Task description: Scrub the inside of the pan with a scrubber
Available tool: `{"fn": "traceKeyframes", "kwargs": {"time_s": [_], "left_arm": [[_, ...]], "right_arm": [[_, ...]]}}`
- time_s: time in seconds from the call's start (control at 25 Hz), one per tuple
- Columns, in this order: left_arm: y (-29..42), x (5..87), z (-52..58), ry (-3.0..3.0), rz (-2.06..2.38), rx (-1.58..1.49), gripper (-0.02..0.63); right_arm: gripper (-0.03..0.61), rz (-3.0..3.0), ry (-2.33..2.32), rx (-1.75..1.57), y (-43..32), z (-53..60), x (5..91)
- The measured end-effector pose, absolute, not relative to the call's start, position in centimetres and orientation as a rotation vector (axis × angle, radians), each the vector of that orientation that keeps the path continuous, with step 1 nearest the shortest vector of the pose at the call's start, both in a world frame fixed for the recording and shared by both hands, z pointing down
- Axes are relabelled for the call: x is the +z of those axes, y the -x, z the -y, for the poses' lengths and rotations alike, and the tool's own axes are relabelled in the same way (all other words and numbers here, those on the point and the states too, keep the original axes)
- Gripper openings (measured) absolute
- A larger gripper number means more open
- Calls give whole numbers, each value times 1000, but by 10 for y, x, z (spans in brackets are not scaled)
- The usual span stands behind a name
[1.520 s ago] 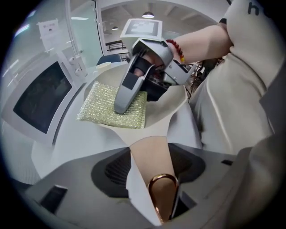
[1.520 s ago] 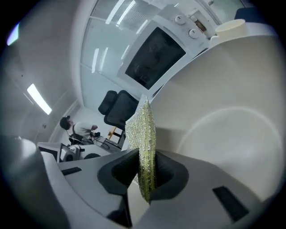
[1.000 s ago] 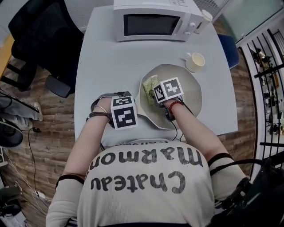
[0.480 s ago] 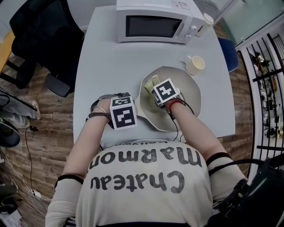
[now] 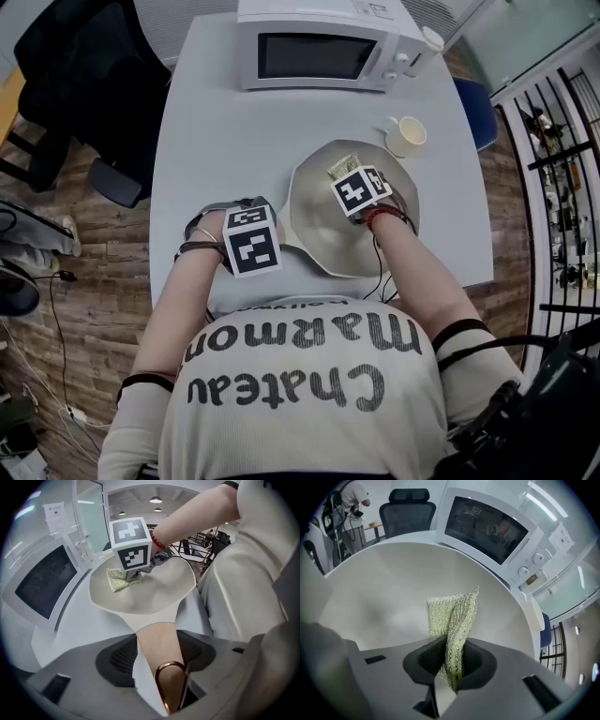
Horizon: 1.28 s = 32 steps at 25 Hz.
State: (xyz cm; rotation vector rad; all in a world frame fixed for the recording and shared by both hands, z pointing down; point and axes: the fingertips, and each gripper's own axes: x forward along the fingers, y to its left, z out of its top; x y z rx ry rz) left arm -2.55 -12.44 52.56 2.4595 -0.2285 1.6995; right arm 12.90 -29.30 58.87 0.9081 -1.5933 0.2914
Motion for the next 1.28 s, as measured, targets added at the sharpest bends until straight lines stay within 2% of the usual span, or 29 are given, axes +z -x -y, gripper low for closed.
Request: {"fn": "traceKeyframes", "kwargs": {"time_s": [0.36, 0.88, 1.28], "left_arm": [[29, 526, 122, -2450, 269, 1703, 267], [27, 526, 120, -2472, 278, 1623, 265], [27, 525, 120, -2482, 280, 1613, 265]], "right_arm": [[55, 1344, -909, -114, -183, 298, 588], [57, 1250, -876, -273, -221, 308, 542], [57, 1316, -966, -258, -234, 310, 505]]}}
